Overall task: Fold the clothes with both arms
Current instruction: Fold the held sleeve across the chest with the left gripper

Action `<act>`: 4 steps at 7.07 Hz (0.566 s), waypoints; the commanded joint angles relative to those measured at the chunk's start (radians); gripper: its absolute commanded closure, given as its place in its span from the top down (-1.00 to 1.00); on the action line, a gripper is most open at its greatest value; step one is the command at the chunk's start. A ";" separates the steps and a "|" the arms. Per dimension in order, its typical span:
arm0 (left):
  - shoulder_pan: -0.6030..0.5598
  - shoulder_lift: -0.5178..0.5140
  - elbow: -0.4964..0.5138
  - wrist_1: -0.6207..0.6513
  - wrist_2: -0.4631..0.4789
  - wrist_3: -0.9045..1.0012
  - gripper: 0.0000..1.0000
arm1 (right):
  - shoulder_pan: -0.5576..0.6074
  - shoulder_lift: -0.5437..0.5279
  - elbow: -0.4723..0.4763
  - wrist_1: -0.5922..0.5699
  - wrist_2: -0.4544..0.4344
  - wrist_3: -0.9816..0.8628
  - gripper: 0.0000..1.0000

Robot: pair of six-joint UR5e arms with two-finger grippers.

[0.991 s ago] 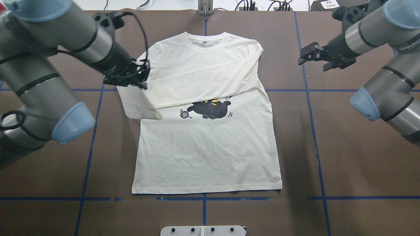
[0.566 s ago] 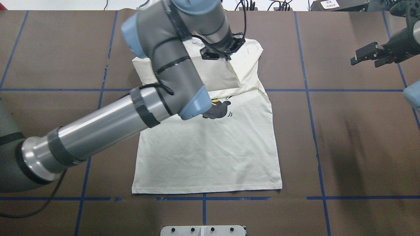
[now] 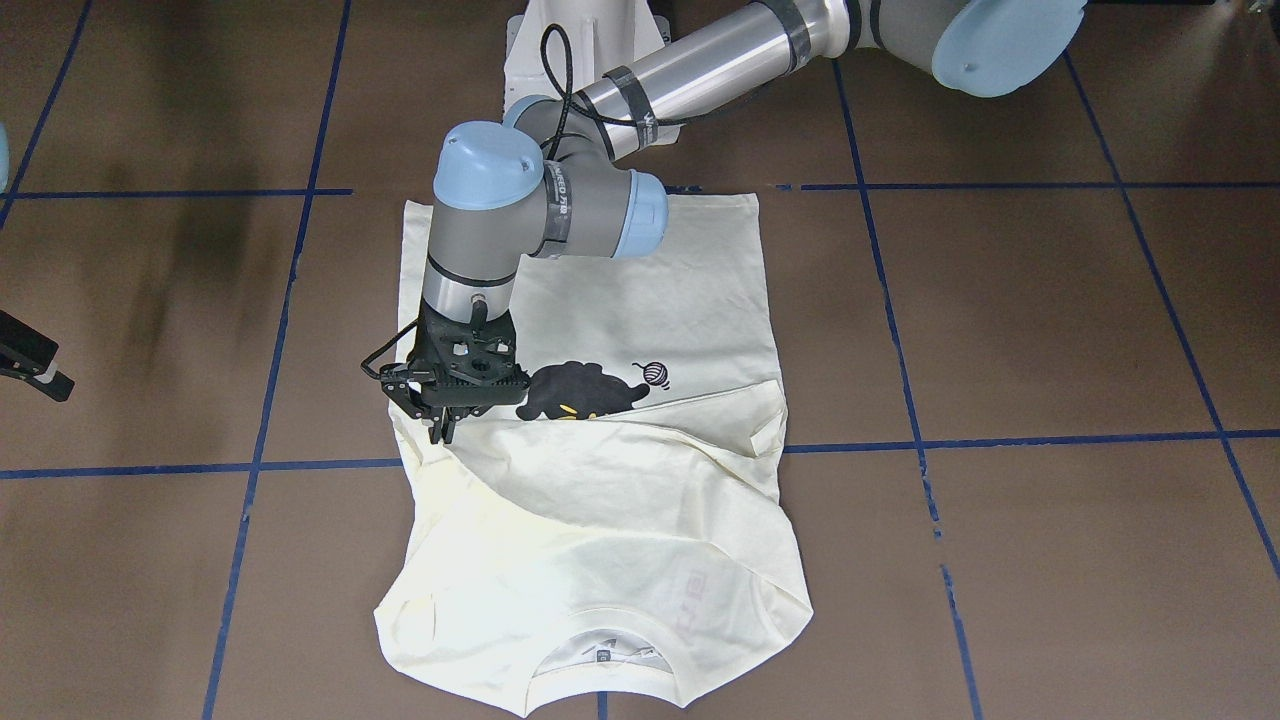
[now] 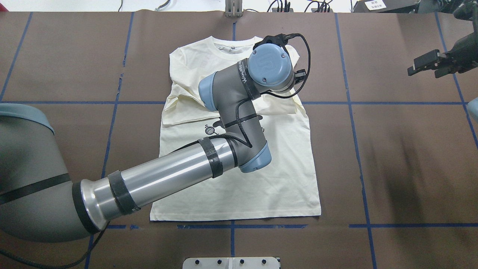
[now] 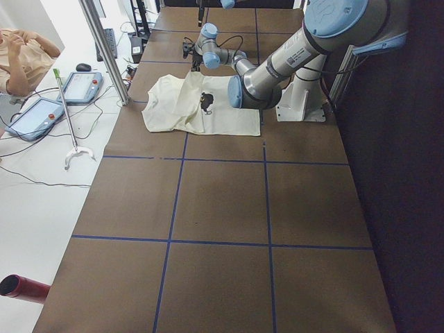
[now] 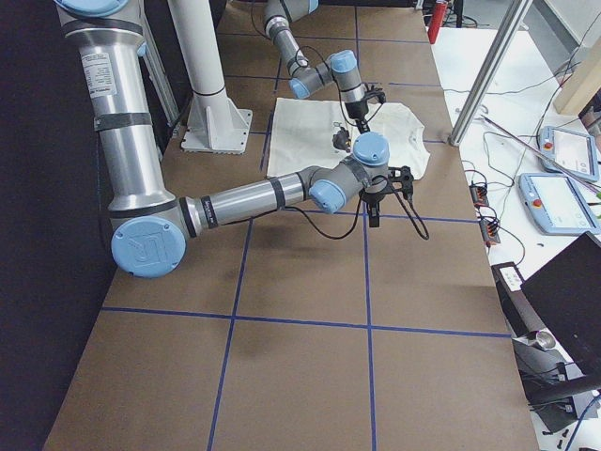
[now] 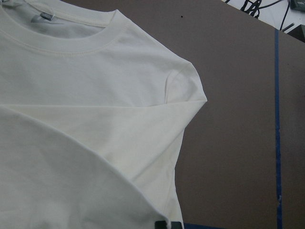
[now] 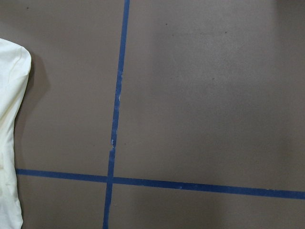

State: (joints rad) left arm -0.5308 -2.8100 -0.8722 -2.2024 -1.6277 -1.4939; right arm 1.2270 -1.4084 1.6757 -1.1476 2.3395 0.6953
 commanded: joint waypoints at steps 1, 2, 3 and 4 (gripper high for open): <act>0.023 -0.009 0.018 -0.036 0.014 -0.005 0.72 | -0.001 -0.004 0.004 0.000 -0.002 0.013 1.00; 0.020 -0.008 -0.025 -0.039 0.011 -0.050 0.85 | -0.001 -0.015 0.010 0.002 0.000 0.015 1.00; 0.011 0.032 -0.133 -0.021 0.000 -0.072 0.83 | -0.021 -0.035 0.027 0.003 0.001 0.021 1.00; -0.006 0.172 -0.331 0.028 -0.086 -0.065 0.81 | -0.094 -0.088 0.068 0.028 -0.006 0.123 1.00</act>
State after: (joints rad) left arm -0.5214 -2.7567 -1.0146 -2.2160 -1.6453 -1.5519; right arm 1.1949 -1.4483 1.7059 -1.1393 2.3385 0.7380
